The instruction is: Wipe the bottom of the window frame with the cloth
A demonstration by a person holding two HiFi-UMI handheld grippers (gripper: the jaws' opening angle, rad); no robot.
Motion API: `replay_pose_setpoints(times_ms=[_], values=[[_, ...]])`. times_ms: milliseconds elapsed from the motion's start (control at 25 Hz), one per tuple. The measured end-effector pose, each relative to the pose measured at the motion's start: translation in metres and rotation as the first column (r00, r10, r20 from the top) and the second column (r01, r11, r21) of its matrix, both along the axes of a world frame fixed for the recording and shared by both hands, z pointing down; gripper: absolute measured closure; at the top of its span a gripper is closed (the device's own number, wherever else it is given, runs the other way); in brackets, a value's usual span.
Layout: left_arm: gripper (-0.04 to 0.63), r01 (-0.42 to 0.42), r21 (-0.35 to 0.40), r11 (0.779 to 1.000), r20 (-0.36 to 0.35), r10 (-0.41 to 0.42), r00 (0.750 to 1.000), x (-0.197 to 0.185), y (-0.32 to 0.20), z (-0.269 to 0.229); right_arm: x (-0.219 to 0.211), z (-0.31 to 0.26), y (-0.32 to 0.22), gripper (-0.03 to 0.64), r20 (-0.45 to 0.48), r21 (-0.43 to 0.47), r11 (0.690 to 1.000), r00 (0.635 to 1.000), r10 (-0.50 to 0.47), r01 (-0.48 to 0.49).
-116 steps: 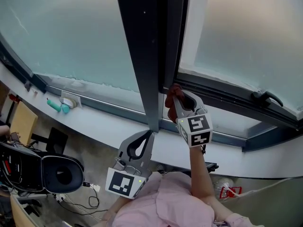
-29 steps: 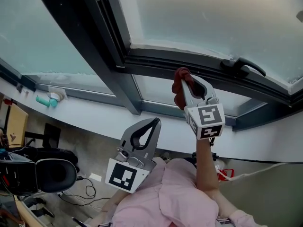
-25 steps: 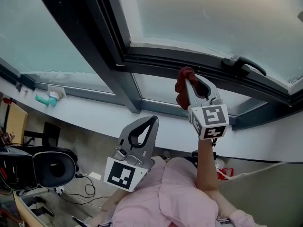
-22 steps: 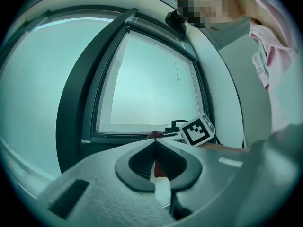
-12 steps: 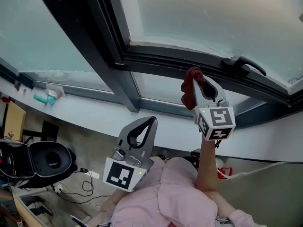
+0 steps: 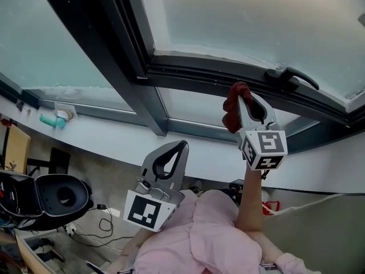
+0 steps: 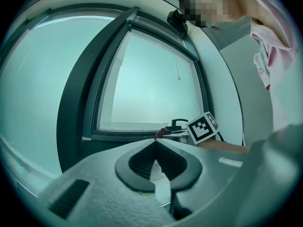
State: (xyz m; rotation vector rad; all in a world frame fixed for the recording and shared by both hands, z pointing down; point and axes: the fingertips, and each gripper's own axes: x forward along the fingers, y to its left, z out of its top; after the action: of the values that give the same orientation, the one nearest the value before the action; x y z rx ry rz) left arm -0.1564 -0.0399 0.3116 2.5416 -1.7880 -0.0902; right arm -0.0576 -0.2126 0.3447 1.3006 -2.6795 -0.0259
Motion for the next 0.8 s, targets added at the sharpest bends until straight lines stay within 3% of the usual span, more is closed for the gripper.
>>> replay_pose_setpoints(times_ms=[800], values=[[0.597,-0.003,0.005,1.000,-0.015,0.003,1.000,0.012,0.001,-0.002,0.036,0.000,-0.005,0.557,0.014,-0.001,0.998,0.998,0.062,-0.062]])
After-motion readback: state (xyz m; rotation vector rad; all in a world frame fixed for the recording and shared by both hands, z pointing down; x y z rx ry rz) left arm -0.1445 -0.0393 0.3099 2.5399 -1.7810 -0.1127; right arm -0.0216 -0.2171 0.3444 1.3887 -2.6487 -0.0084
